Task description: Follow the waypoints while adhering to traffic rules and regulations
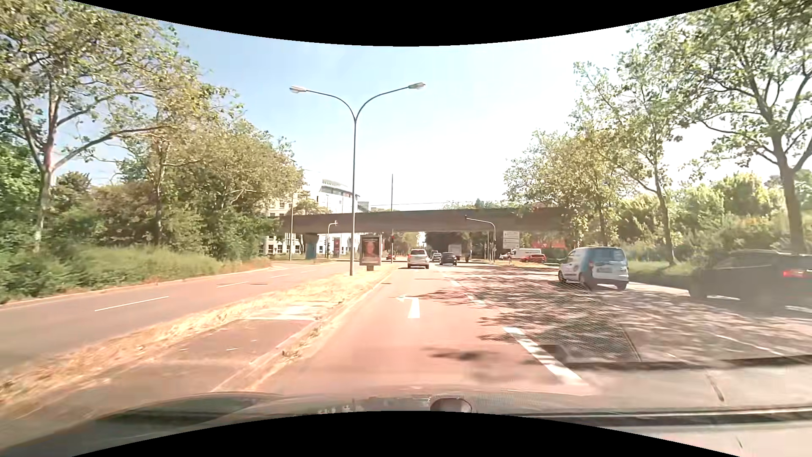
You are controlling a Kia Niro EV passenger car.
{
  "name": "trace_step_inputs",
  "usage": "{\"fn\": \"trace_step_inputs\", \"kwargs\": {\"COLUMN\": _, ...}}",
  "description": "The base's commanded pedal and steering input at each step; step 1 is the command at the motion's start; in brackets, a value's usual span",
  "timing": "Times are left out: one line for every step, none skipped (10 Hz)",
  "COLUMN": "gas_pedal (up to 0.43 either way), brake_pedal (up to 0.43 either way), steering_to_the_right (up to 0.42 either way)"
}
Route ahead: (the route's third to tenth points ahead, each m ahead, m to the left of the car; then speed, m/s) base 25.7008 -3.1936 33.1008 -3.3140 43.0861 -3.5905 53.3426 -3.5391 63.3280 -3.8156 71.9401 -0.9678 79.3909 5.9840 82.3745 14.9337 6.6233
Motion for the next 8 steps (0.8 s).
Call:
{"fn": "trace_step_inputs", "kwargs": {"gas_pedal": 0.0, "brake_pedal": 0.0, "steering_to_the_right": 0.003}}
{"fn": "trace_step_inputs", "kwargs": {"gas_pedal": 0.0, "brake_pedal": 0.0, "steering_to_the_right": 0.003}}
{"fn": "trace_step_inputs", "kwargs": {"gas_pedal": 0.0, "brake_pedal": 0.0, "steering_to_the_right": 0.002}}
{"fn": "trace_step_inputs", "kwargs": {"gas_pedal": 0.0, "brake_pedal": 0.0, "steering_to_the_right": 0.002}}
{"fn": "trace_step_inputs", "kwargs": {"gas_pedal": 0.0, "brake_pedal": 0.0, "steering_to_the_right": 0.002}}
{"fn": "trace_step_inputs", "kwargs": {"gas_pedal": 0.0, "brake_pedal": 0.006, "steering_to_the_right": 0.001}}
{"fn": "trace_step_inputs", "kwargs": {"gas_pedal": 0.0, "brake_pedal": 0.043, "steering_to_the_right": 0.001}}
{"fn": "trace_step_inputs", "kwargs": {"gas_pedal": 0.0, "brake_pedal": 0.085, "steering_to_the_right": 0.0}}
